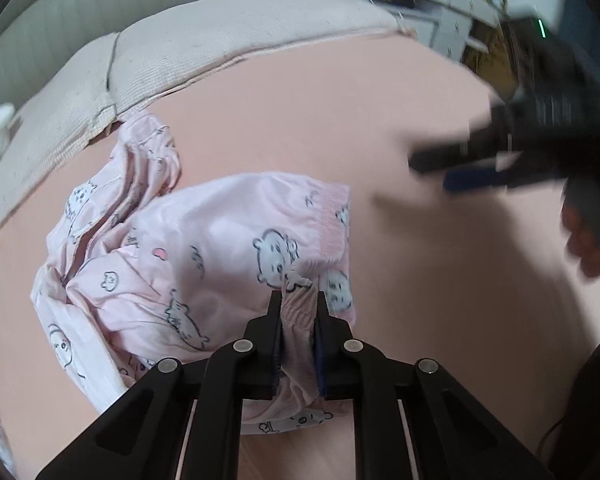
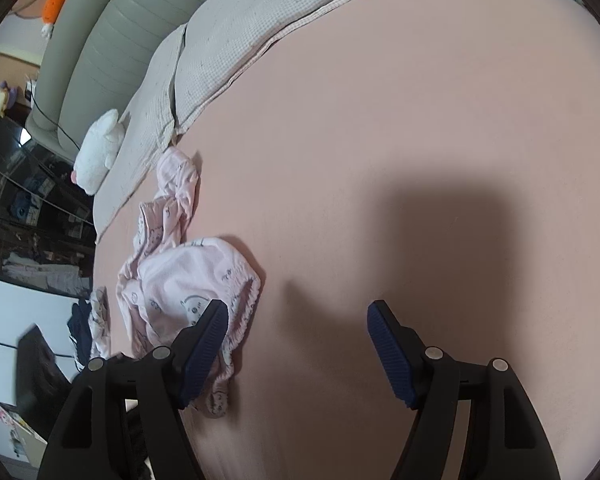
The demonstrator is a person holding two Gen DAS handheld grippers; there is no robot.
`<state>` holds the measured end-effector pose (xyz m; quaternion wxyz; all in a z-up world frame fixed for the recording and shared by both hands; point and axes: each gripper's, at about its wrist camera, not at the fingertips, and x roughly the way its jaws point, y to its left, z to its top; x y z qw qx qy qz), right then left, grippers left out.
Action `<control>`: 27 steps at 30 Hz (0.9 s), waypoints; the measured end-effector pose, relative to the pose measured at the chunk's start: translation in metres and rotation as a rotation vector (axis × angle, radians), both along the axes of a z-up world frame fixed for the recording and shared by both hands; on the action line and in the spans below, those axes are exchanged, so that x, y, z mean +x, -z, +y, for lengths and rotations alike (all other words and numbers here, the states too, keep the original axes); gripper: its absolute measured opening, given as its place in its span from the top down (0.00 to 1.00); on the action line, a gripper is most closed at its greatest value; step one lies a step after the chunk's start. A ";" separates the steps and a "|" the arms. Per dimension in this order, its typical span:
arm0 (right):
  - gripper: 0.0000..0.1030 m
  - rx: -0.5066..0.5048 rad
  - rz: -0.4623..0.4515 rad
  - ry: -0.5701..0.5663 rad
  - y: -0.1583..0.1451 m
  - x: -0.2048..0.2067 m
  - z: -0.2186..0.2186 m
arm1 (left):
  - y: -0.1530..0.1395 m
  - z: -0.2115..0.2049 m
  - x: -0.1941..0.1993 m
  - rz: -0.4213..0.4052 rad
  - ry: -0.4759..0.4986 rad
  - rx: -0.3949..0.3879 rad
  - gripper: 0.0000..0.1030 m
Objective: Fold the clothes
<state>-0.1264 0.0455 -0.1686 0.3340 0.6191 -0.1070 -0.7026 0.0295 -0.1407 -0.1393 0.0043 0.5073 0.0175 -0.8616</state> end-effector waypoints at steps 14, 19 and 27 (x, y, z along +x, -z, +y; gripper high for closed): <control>0.31 0.034 0.096 -0.195 0.007 0.078 -0.061 | -0.026 -0.036 0.006 0.059 -0.082 0.011 0.90; 0.31 0.081 0.120 -0.246 0.017 0.101 -0.076 | -0.036 -0.048 0.007 0.089 -0.079 0.003 0.90; 0.47 0.052 0.079 -0.229 0.019 0.106 -0.073 | -0.048 -0.062 0.012 0.110 -0.106 0.021 0.90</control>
